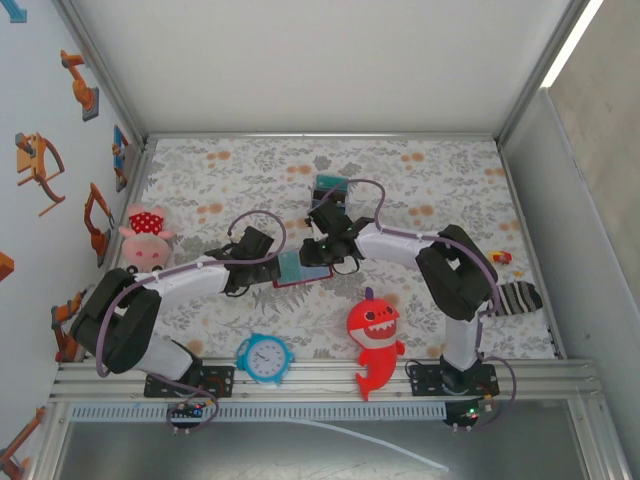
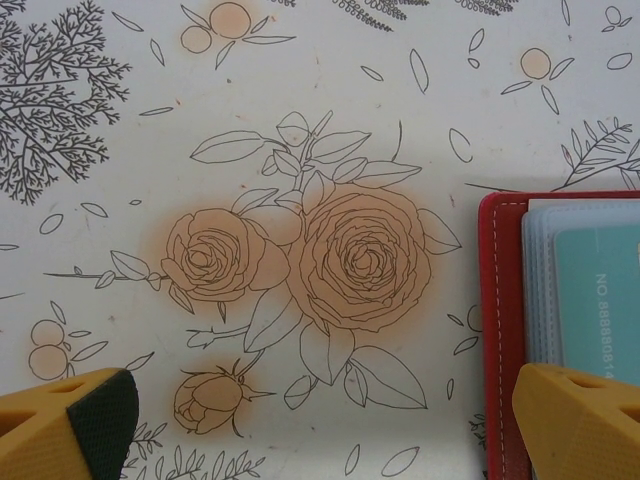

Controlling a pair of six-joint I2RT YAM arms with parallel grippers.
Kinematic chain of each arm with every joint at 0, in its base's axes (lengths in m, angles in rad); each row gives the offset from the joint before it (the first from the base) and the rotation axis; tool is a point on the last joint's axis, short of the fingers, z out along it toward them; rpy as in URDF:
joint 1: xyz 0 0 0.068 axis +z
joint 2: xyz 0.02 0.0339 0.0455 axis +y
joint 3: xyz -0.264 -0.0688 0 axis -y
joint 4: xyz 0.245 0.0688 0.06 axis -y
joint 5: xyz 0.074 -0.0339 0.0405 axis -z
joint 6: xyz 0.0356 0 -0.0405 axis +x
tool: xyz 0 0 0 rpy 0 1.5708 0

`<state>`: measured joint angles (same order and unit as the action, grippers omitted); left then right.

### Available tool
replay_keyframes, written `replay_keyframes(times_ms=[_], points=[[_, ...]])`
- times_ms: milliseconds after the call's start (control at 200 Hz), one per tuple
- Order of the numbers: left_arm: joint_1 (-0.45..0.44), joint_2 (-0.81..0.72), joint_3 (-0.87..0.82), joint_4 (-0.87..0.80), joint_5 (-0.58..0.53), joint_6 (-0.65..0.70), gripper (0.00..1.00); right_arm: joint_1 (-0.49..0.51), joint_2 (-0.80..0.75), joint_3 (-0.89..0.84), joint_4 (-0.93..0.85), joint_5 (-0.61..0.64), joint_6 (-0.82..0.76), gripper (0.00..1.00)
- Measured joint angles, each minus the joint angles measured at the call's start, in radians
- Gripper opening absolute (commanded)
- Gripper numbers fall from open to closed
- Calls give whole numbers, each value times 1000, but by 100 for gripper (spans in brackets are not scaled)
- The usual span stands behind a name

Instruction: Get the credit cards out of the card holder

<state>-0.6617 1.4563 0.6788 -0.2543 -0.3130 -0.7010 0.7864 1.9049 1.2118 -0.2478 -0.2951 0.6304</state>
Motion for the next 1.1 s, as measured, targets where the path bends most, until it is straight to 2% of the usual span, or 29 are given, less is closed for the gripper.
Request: replay_keyframes(times_ms=[476, 1102], points=[[0, -17, 0, 22, 54, 0, 97, 0, 27, 0, 63, -105, 32, 19], [2, 21, 0, 20, 86, 2, 97, 0, 74, 3, 60, -135, 55, 19]])
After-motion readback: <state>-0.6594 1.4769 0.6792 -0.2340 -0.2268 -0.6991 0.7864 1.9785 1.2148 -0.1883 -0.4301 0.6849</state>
